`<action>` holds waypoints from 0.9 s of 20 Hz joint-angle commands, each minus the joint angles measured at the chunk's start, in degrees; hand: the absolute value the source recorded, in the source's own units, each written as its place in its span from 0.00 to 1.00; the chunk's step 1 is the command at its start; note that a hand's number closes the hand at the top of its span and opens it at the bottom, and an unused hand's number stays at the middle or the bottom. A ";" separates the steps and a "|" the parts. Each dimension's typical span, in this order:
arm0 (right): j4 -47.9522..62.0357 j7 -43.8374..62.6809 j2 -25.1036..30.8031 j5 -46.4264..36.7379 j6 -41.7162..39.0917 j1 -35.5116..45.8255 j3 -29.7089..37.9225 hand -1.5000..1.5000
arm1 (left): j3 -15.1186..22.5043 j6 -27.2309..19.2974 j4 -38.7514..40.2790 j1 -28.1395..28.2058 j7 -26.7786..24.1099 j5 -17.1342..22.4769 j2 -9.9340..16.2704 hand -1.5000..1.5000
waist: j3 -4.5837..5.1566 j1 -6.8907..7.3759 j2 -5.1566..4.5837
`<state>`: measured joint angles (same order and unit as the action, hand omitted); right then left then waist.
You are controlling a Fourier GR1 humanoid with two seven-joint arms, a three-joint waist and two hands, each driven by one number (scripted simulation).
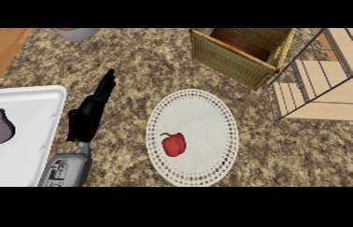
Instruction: Pick the squash from the placemat and place it in the tiered shelf
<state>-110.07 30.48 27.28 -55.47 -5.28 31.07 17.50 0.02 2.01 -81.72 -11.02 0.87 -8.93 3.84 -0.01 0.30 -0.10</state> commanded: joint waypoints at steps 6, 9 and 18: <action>9.38 -10.60 -3.88 14.66 11.56 0.89 9.47 1.00 | 1.07 -0.52 -1.79 1.12 1.57 -0.69 -0.78 0.50 | -0.04 -0.09 0.09; 14.28 -12.13 -2.70 14.60 13.58 2.70 7.68 1.00 | -0.42 -0.06 -0.39 -0.21 1.14 0.16 -0.16 0.50 | 0.01 -0.14 0.07; 23.34 -7.75 3.60 5.46 17.08 1.39 9.59 1.00 | 0.49 0.44 -2.39 2.58 0.48 -0.14 0.08 0.50 | 0.06 0.02 0.04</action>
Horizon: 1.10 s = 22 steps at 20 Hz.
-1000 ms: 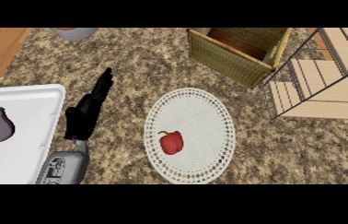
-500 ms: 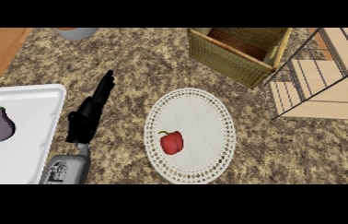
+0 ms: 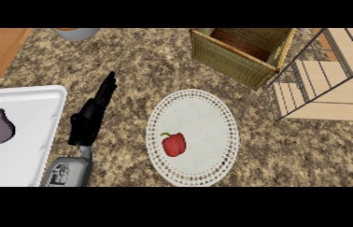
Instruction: Pick the squash from the placemat and place it in the tiered shelf
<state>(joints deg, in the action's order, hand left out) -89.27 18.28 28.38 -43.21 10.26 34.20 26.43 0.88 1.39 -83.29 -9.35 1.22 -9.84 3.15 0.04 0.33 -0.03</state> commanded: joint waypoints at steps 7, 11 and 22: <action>1.97 4.96 -0.05 -4.29 6.04 -5.86 2.40 0.00 | -3.07 2.63 0.90 -0.44 -0.94 2.16 2.94 0.50 | -0.03 -0.30 0.04; 1.95 4.42 0.45 0.86 5.80 -4.02 3.03 0.00 | -1.12 -0.20 3.32 -3.53 0.37 -0.18 0.13 0.50 | -0.03 -0.30 0.02; -1.54 6.49 3.87 14.58 0.89 -1.99 6.08 0.00 | 0.16 0.63 -0.30 -0.23 0.85 -0.05 -0.19 0.50 | -0.02 -0.17 0.09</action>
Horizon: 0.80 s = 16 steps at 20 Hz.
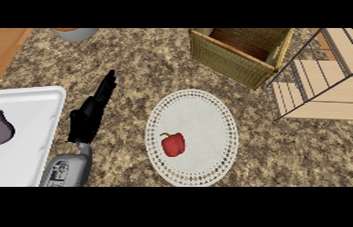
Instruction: Pick the squash from the placemat and place it in the tiered shelf
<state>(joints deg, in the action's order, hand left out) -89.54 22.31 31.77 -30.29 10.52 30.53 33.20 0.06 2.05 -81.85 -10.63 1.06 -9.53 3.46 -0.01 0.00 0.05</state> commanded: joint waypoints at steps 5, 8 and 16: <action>-5.09 8.72 3.84 8.00 0.92 6.06 7.58 0.00 | -0.25 -0.21 -2.21 0.05 1.43 0.37 -0.05 0.50 | 0.02 -0.20 0.18; -7.99 13.02 6.63 10.02 1.07 5.01 12.59 0.00 | 0.44 -0.18 -3.99 1.84 2.69 -0.09 0.03 0.50 | 0.01 -0.45 0.32; -1.40 18.30 17.91 21.68 -13.25 -5.75 29.53 0.00 | -0.17 0.12 -1.75 4.83 -2.69 -0.38 0.95 0.50 | -0.04 -1.71 0.40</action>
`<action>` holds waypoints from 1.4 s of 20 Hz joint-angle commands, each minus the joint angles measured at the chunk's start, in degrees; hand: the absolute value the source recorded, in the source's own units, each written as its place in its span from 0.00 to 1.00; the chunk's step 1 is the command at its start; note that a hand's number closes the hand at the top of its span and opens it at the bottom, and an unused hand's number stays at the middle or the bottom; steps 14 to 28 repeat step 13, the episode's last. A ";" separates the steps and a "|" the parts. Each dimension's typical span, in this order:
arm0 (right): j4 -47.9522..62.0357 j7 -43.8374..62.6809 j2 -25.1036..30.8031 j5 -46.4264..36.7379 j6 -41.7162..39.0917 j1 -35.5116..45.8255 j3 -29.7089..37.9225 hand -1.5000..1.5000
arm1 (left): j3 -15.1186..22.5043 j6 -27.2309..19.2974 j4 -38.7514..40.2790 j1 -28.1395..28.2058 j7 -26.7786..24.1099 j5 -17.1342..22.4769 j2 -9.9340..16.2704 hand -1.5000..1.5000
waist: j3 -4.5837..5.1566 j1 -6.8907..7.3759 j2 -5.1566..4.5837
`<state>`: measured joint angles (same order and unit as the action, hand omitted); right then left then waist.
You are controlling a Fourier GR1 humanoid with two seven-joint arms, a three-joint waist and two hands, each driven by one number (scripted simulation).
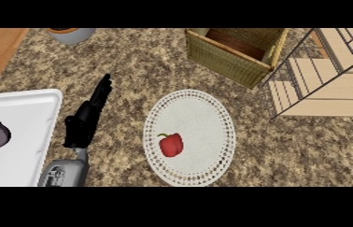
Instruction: Pick the squash from the placemat and place it in the tiered shelf
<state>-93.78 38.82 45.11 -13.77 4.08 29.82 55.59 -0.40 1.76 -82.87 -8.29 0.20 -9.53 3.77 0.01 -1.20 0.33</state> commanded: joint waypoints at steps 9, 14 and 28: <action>11.91 -7.49 9.70 14.35 -28.84 -23.54 26.92 0.00 | -0.02 -1.29 -2.82 1.14 2.18 -0.58 -0.23 0.50 | -0.12 -1.74 0.24; 19.88 -9.32 13.32 18.07 -34.76 -28.36 35.43 0.00 | 0.69 -0.37 -4.20 -0.85 4.63 0.06 -0.60 0.50 | -0.05 -0.67 0.03; 19.88 -9.32 13.32 18.07 -34.76 -28.36 35.43 0.00 | 0.69 -0.37 -4.20 -0.85 4.63 0.06 -0.60 0.50 | -0.05 -0.67 0.03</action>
